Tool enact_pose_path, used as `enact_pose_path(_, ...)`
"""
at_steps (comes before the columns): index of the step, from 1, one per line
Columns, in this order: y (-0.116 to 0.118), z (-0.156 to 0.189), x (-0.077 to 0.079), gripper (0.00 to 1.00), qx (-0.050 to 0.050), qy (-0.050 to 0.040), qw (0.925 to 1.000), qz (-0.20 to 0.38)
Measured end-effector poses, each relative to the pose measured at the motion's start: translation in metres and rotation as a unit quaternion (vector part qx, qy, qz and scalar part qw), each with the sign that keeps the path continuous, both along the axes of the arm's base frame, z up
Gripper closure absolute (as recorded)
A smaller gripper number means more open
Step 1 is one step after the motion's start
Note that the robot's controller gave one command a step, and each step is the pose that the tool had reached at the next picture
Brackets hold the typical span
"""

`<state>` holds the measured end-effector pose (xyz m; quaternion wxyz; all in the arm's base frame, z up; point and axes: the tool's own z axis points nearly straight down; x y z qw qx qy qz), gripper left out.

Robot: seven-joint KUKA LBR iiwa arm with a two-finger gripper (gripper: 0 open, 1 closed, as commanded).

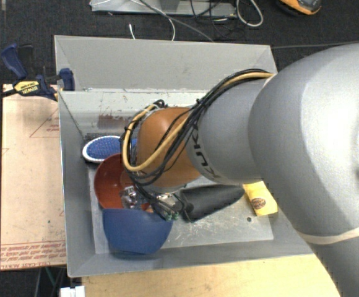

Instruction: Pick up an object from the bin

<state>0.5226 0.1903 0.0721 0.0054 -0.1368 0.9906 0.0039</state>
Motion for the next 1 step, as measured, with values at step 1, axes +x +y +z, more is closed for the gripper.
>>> enact_pose_path(1,0.0344,-0.0002,0.0167,1.00,-0.005,-0.0019,0.9838,0.179)
